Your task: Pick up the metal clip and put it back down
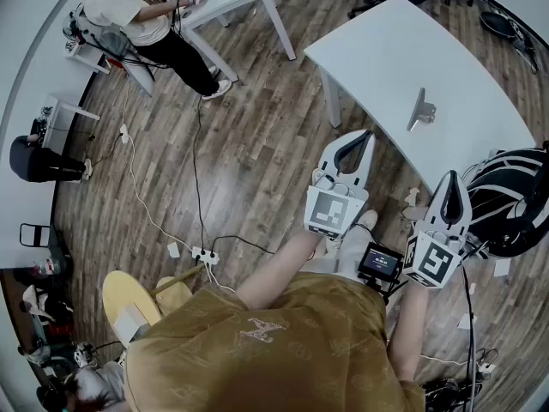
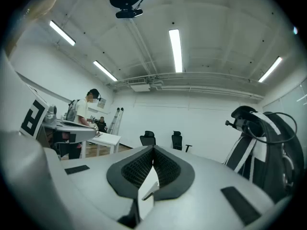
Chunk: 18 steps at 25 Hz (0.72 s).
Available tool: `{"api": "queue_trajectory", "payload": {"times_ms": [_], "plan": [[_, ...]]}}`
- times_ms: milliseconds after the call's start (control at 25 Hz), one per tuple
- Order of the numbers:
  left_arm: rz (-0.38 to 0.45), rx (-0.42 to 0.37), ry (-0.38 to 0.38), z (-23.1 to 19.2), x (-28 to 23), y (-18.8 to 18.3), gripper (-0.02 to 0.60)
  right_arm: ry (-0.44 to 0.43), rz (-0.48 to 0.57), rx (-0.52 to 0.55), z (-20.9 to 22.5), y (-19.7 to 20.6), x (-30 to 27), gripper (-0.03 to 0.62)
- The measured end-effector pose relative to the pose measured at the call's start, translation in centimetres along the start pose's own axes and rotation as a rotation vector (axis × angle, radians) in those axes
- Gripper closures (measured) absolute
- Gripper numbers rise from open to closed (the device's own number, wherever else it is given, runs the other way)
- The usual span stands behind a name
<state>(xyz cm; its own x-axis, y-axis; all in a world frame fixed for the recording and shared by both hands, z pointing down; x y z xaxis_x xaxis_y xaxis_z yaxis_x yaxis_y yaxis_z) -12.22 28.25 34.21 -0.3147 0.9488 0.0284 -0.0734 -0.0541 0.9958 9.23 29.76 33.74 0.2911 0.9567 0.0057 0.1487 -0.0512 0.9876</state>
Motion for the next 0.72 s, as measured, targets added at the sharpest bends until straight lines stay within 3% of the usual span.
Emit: {"api": "queue_trajectory", "payload": {"times_ms": [280, 720], "plan": [[-0.038, -0.045, 0.000, -0.2, -3.2, 0.8, 0.575, 0.005, -0.001, -0.031, 1.6, 0.9, -2.9, 0.591], [-0.039, -0.015, -0.043, -1.1, -9.3, 1.0, 0.575, -0.047, 0.014, -0.067, 4.2, 1.3, -8.6, 0.591]]}}
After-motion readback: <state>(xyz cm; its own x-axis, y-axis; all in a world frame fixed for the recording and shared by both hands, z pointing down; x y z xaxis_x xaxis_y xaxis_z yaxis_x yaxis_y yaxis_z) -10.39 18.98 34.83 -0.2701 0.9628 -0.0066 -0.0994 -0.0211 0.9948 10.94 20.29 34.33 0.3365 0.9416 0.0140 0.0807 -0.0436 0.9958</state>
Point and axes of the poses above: the fingertips, and each gripper's own axes: x backward along the fingers, z to its right, y out of its underside, the point moved 8 cm from there along x, backward along the fingers, and after that the axes turned 1 degree about -y, right-handed, at the moved point
